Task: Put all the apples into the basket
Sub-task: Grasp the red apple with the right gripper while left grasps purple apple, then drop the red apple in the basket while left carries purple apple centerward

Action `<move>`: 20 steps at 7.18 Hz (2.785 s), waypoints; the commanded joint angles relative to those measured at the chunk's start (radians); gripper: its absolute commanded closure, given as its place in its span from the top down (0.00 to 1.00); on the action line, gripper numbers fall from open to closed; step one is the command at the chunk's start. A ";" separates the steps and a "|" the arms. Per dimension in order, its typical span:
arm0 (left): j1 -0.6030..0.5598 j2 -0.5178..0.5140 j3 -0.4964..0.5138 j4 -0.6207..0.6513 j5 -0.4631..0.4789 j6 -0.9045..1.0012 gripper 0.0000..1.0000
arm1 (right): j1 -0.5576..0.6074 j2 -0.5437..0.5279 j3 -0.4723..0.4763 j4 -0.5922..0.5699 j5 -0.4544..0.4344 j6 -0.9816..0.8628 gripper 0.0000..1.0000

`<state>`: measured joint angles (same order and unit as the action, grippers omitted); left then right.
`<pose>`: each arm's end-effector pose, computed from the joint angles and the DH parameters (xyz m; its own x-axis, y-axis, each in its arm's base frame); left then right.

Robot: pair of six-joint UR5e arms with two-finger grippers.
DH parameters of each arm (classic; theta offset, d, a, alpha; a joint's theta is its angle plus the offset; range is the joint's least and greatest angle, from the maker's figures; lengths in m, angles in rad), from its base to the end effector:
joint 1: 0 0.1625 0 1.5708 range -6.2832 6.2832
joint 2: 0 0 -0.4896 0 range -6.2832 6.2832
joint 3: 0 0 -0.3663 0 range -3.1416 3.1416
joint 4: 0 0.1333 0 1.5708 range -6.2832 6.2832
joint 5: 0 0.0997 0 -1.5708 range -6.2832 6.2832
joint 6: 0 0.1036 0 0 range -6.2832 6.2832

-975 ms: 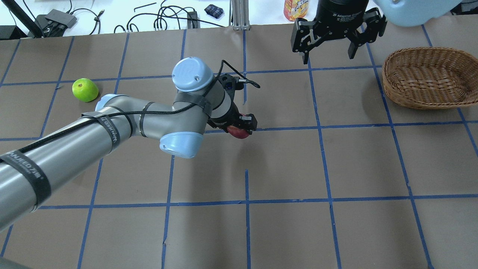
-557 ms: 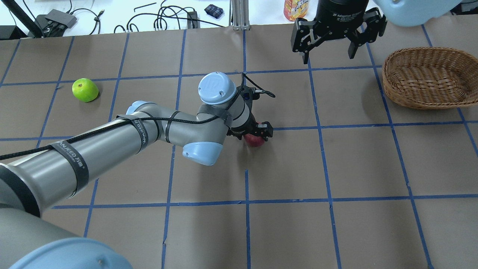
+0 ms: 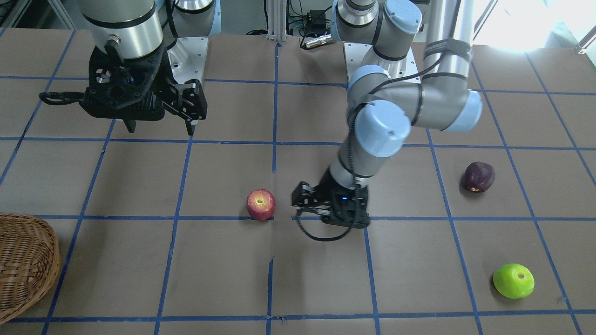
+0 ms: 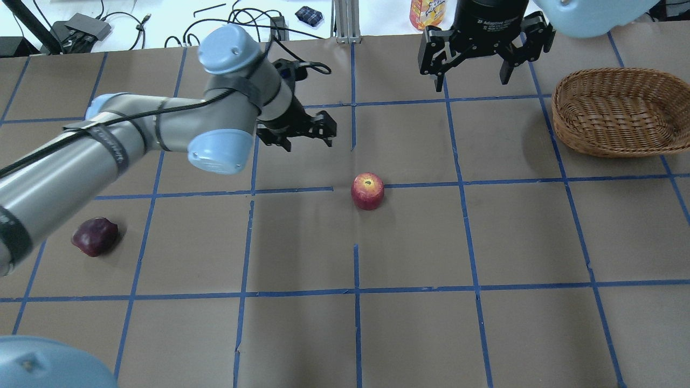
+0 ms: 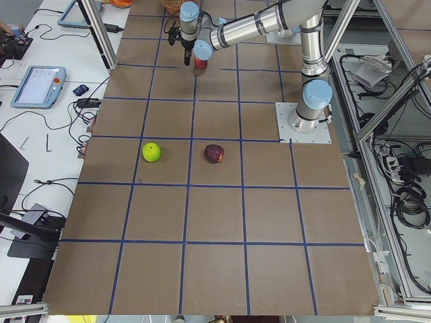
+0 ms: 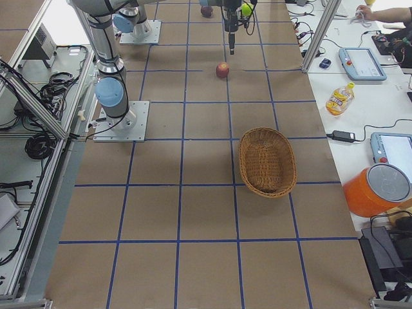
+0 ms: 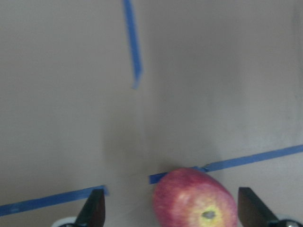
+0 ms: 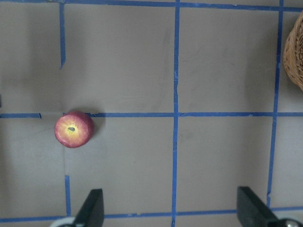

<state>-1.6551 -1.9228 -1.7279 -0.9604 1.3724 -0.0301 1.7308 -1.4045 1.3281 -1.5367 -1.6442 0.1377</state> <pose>-0.2035 -0.5830 0.3526 -0.9773 0.0725 0.1990 0.0544 0.9940 -0.0952 0.2118 -0.5232 0.5743 -0.9976 -0.0190 0.0668 -0.0225 0.9984 -0.0519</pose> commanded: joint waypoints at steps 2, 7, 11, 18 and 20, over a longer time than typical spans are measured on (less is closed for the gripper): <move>0.384 0.142 -0.143 -0.086 0.209 0.570 1.00 | 0.136 0.184 0.037 -0.198 0.024 0.113 1.00; 0.719 0.110 -0.208 -0.164 0.361 1.041 1.00 | 0.211 0.324 0.385 -0.739 0.018 0.146 1.00; 0.719 0.015 -0.242 -0.079 0.308 1.043 1.00 | 0.204 0.368 0.385 -0.715 0.015 0.129 0.88; 0.311 0.091 -0.116 -0.121 0.132 0.549 0.23 | -0.309 0.234 0.173 -0.312 0.000 -0.208 0.00; 0.099 0.081 -0.105 -0.085 0.103 0.256 0.21 | -0.522 0.330 0.061 -0.310 -0.020 -0.556 0.00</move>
<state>-1.4176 -1.8331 -1.8417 -1.0714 1.5026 0.4105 1.3487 -1.1328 1.4575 -1.8456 -1.6567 -0.1828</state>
